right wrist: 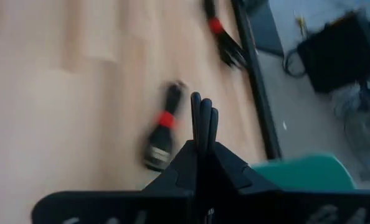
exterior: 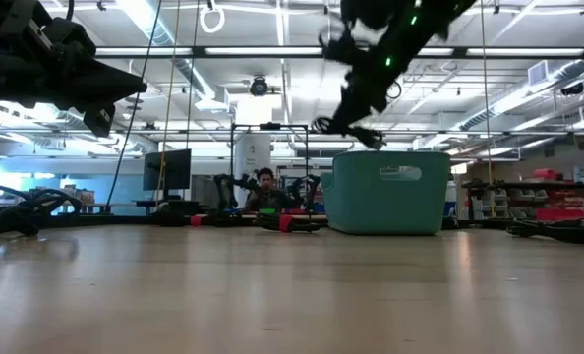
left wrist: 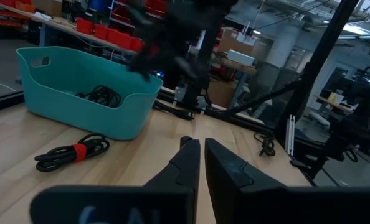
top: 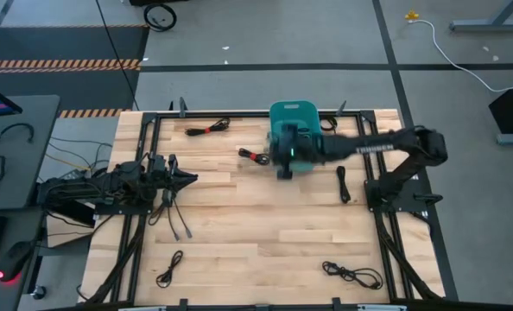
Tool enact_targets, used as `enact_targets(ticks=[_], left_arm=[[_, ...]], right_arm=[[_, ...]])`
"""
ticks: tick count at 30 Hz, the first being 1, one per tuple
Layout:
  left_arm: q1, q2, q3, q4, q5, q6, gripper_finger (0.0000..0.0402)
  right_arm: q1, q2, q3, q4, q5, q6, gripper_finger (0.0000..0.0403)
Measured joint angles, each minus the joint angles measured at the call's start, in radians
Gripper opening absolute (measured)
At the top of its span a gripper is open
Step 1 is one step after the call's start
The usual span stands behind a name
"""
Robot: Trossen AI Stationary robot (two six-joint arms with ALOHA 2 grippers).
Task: Pick and place USB-C Cables
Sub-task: Put the black charger cable into the green bin
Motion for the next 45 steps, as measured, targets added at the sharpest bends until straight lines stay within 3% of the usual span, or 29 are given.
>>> enact_targets(ticks=[6,13,19,24,29,37,41,45], left_arm=[[0.0,0.0,0.0,0.0,0.0,0.0,0.0038],[0.0,0.0,0.0,-0.001,0.0,0.0,0.0038],[0.0,0.0,0.0,-0.001,0.001,0.0,0.0032],[0.0,0.0,0.0,0.0,0.0,0.0,0.003],[0.0,0.0,0.0,0.0,0.0,0.0,0.0036],[0.001,0.0,0.0,0.0,-0.003,0.0,0.0029],[0.001,0.0,0.0,0.002,-0.008,0.0,0.0029],[0.001,0.0,0.0,0.006,-0.008,0.0,0.0035]], right_arm=[[-0.219,0.019,0.0,-0.102,-0.194,-0.072,0.0025],[-0.287,0.045,-0.005,-0.212,-0.349,-0.073,0.0036],[-0.27,0.102,-0.011,-0.215,-0.349,-0.073,0.006],[-0.259,0.122,-0.01,-0.222,-0.357,-0.048,0.0107],[-0.243,0.065,-0.011,-0.228,-0.272,0.002,0.0137],[-0.088,-0.139,-0.011,-0.217,-0.09,0.119,0.0121],[0.078,-0.209,-0.011,-0.142,-0.071,0.232,0.0111],[0.284,-0.198,-0.011,-0.05,-0.051,0.298,0.0107]])
